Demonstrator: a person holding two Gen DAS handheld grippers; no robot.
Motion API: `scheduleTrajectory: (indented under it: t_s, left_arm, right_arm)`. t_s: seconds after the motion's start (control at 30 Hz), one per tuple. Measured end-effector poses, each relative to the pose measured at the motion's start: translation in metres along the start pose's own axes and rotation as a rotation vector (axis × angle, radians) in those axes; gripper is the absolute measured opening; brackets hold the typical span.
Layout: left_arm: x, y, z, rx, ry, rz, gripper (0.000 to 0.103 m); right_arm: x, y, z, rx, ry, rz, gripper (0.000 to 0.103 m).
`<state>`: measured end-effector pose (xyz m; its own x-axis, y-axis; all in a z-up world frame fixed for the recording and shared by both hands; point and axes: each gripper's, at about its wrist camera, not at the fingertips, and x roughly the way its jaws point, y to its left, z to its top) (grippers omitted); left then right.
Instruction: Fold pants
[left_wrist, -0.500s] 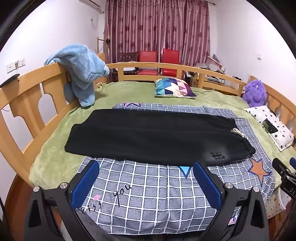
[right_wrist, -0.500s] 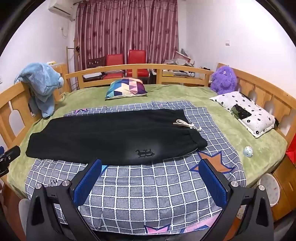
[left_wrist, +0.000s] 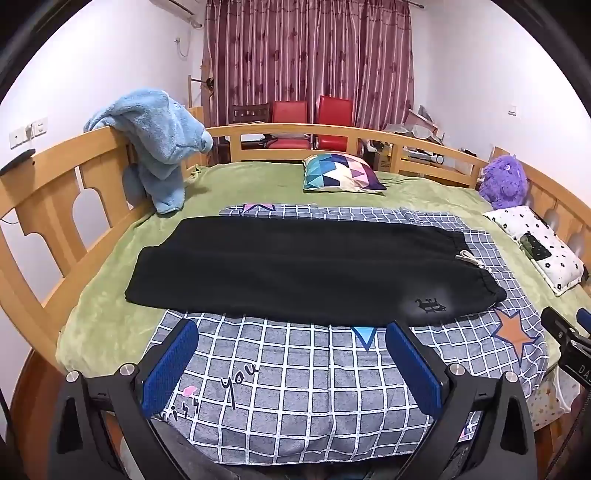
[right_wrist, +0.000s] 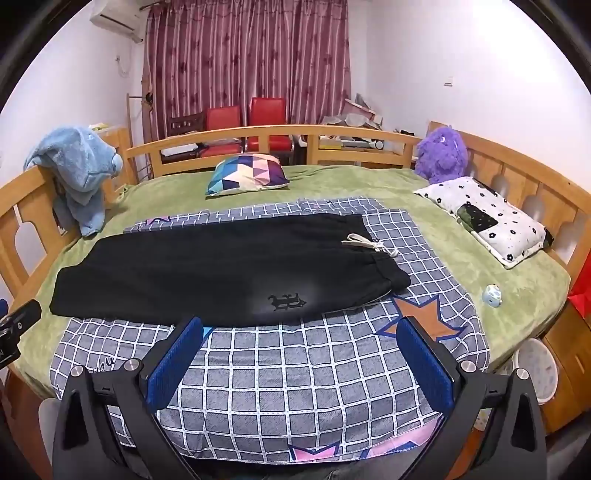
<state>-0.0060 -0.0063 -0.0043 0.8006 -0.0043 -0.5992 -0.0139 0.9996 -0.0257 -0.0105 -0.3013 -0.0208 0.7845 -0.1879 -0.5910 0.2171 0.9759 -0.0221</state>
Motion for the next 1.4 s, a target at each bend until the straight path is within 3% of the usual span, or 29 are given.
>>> scheduleTrajectory:
  t_s: [1.4]
  left_arm:
    - [-0.006, 0.003, -0.002, -0.010, -0.006, -0.014, 0.102]
  right_arm:
    - [-0.007, 0.015, -0.001, -0.006, -0.004, 0.036, 0.102]
